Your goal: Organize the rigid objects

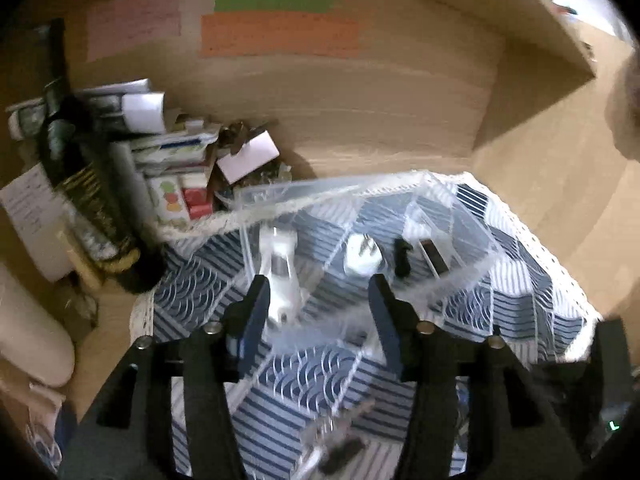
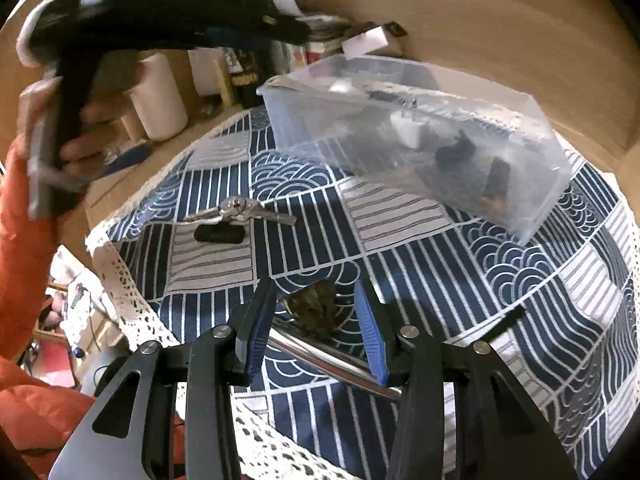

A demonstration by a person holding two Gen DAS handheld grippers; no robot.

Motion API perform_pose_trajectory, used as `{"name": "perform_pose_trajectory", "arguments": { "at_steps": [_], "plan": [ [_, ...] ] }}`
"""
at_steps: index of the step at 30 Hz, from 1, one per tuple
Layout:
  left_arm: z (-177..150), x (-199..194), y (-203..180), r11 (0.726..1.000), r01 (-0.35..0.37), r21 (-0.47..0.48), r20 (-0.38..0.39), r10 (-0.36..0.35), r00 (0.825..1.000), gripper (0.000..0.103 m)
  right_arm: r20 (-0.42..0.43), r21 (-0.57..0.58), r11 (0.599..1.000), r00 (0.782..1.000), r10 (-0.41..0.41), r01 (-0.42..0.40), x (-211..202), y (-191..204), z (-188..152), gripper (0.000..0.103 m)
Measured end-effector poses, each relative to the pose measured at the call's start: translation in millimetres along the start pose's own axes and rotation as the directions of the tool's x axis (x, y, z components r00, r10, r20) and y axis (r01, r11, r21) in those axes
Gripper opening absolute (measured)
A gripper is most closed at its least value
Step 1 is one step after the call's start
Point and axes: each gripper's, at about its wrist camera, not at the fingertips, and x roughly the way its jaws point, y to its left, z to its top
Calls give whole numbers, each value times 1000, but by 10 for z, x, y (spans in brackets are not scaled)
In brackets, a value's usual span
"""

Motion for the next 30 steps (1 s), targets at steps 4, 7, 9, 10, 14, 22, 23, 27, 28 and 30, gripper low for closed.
{"name": "perform_pose_trajectory", "arguments": {
  "at_steps": [4, 7, 9, 10, 14, 22, 23, 27, 28, 30],
  "plan": [
    [-350, -103, -17, 1000, 16, -13, -35, -16, 999, 55, -18, 19, 1000, 1000, -5, 5, 109, -1, -14, 30],
    [-606, -111, -43, 1000, 17, -17, -68, -18, 998, 55, 2, 32, 999, 1000, -21, 21, 81, 3, -17, 30],
    [-781, -98, -69, 999, 28, -21, -96, -30, 995, 54, 22, 37, 998, 999, -45, 44, 48, 18, -10, 30],
    [-855, -83, -90, 999, 37, -23, -108, -39, 993, 52, 30, 42, 998, 998, -51, 50, 23, 9, -16, 30],
    [-1102, 5, -211, 997, 77, -15, -154, -79, 985, 32, 65, 62, 995, 995, -79, 76, -106, -47, -22, 30],
    [-1205, 190, -265, 1000, 0, 11, -162, 2, 987, 30, 105, 83, 991, 988, -109, 100, -264, -154, -38, 30],
    [-1217, 216, -244, 1000, 0, 8, -169, 2, 986, 29, 109, 85, 991, 988, -111, 103, -269, -146, -35, 30],
    [-1251, 187, -231, 1000, -3, 13, -152, 5, 988, 19, 120, 93, 990, 985, -121, 110, -301, -188, -30, 30],
    [-1252, 174, -230, 1000, -3, 10, -149, 5, 989, 19, 123, 95, 989, 985, -123, 111, -312, -203, -26, 30],
    [-1239, 146, -225, 1000, 0, 3, -143, 0, 990, 19, 133, 98, 988, 983, -128, 116, -332, -223, 3, 30]
  ]
}}
